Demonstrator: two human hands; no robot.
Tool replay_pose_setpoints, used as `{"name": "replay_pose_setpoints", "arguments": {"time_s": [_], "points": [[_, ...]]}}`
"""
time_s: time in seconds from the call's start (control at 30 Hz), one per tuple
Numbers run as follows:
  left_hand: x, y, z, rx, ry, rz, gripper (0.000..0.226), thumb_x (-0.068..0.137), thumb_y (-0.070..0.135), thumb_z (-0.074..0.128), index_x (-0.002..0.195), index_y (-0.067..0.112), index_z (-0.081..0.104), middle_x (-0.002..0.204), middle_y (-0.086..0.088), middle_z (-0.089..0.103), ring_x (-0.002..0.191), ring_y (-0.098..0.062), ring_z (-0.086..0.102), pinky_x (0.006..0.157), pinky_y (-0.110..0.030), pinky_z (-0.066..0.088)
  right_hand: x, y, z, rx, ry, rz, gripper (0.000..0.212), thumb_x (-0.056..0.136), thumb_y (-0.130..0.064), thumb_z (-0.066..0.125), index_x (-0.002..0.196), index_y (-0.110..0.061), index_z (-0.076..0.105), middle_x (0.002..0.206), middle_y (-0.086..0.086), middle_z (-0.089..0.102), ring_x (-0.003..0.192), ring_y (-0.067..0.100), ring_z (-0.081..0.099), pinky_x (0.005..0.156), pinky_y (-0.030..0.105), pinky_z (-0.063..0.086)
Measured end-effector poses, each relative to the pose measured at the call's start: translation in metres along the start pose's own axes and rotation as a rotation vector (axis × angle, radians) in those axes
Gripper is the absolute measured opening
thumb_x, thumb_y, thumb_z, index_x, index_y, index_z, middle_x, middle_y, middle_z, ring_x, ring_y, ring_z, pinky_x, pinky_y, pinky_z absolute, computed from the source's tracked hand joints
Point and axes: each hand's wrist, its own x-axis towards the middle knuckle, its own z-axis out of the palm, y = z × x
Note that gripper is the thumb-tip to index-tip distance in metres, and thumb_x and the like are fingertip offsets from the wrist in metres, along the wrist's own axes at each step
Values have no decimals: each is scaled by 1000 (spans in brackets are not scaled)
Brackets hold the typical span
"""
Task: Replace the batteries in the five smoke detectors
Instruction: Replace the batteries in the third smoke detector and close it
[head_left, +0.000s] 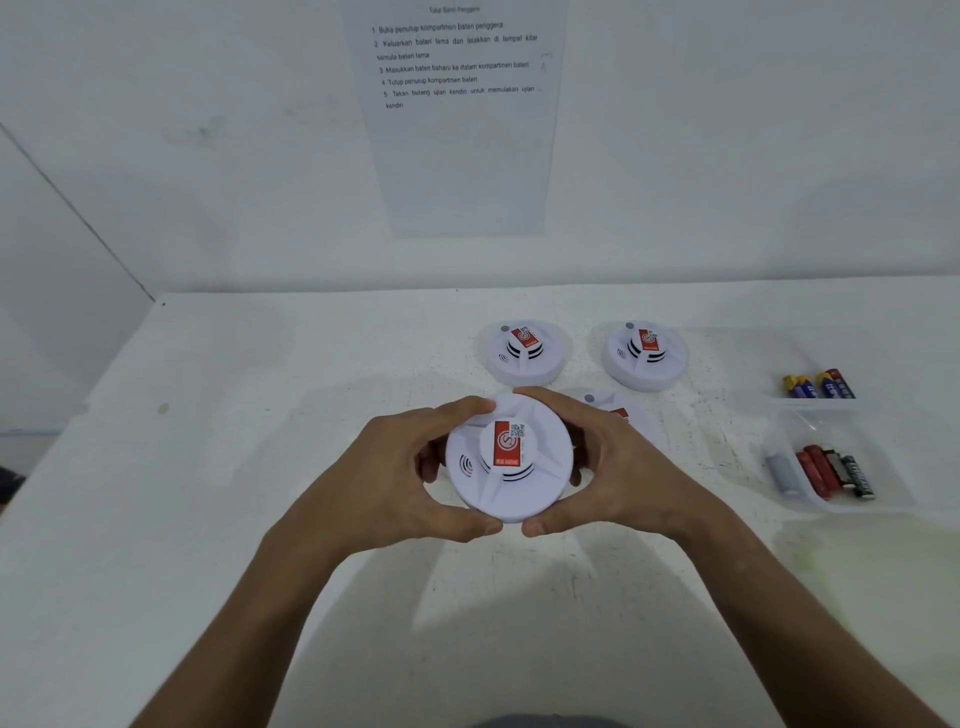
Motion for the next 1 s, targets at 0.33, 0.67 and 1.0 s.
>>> {"name": "replay_pose_setpoints", "arguments": {"time_s": [0.33, 0.67, 1.0], "points": [[0, -4, 5, -17, 27, -41, 104, 55, 55, 82, 144, 43, 31, 99, 23, 60, 77, -8, 55, 67, -12, 48, 1, 4, -3, 19, 15, 18, 100, 61, -27, 93, 145, -35, 40, 134, -12, 59, 121, 20, 58, 95, 43, 56], [5, -1, 6, -60, 33, -40, 91, 57, 41, 89, 136, 44, 43, 102, 23, 61, 76, -9, 54, 64, -13, 48, 0, 9, -2, 93, 26, 14, 98, 66, -13, 91, 147, -31, 38, 130, -7, 59, 101, 20, 60, 69, 33, 56], [9, 3, 7, -80, 28, -53, 88, 59, 33, 91, 129, 50, 42, 100, 28, 61, 73, -5, 53, 63, -12, 47, 0, 11, -4, 101, 34, 36, 99, 67, -12, 91, 148, -30, 37, 131, -6, 59, 103, 24, 60, 69, 28, 54]]}}
